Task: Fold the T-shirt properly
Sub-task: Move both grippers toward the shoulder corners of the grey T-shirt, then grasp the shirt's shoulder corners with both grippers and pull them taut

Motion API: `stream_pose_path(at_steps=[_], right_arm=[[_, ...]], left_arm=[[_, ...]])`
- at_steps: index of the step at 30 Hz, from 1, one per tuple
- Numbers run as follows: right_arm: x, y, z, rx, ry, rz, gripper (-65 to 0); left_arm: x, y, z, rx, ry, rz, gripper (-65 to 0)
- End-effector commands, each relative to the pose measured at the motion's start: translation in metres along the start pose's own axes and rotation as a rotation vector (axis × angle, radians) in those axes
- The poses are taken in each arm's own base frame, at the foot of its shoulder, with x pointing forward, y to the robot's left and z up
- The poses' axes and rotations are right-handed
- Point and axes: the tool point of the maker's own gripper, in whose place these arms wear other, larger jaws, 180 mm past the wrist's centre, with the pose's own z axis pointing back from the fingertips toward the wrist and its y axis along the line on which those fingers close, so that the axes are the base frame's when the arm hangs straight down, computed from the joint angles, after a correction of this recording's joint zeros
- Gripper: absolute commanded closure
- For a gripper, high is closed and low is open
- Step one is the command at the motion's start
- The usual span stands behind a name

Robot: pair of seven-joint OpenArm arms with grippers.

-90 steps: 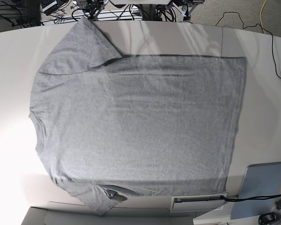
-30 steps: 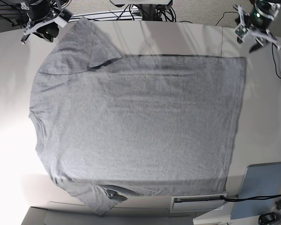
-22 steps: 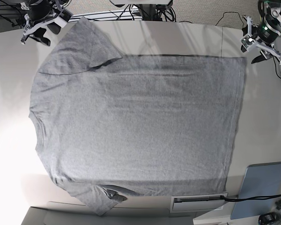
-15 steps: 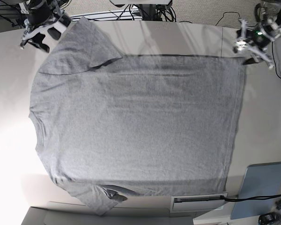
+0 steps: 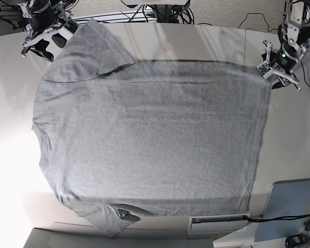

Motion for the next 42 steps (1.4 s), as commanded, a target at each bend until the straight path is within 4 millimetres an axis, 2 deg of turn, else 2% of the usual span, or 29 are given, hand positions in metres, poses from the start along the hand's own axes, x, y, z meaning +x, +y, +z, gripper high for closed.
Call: stream_pose_path(at_steps=[1,4,11,16,23,27,31,38,42], right_arm=[[0.004,-0.006,0.002,-0.021,-0.019,0.008,-34.3],[0.004,-0.006,0.002,-0.021,-0.020,0.009,-34.3],[0.005,-0.006,0.002,-0.020,-0.022,0.009,-34.3],[0.006,-0.006,0.002,-0.020,-0.028,0.011,-34.3],[0.006,-0.006,0.002,-0.021,-0.031,0.012,-34.3],[0.006,-0.008,0.002,-0.031,-0.028,0.034,-34.3],[0.005,-0.008,0.002,-0.031,-0.023,0.071,-34.3],[0.006,0.016,-0.002,0.094,-0.060,0.183,-34.2],[-0.013,0.017,-0.019,0.106,-0.038,0.224,-34.2]], left_arm=[[-0.011,-0.008,0.002,-0.040,0.044,-0.021,-31.6],[-0.013,-0.010,0.003,-0.047,0.053,-0.040,-31.6],[-0.005,-0.036,0.007,-0.165,-0.012,-0.130,-31.6],[-0.006,-0.038,0.007,-0.168,-0.008,-0.147,-31.4],[-0.001,-0.045,0.007,-0.197,-0.029,-0.140,-21.0],[0.000,-0.042,0.006,-0.181,-0.031,-0.141,-13.4],[-0.003,-0.043,0.006,-0.182,-0.014,-0.140,0.0],[-0.001,-0.052,0.006,-0.219,-0.016,-0.096,0.0],[0.009,-0.064,0.004,-0.226,-0.034,-0.058,0.0]])
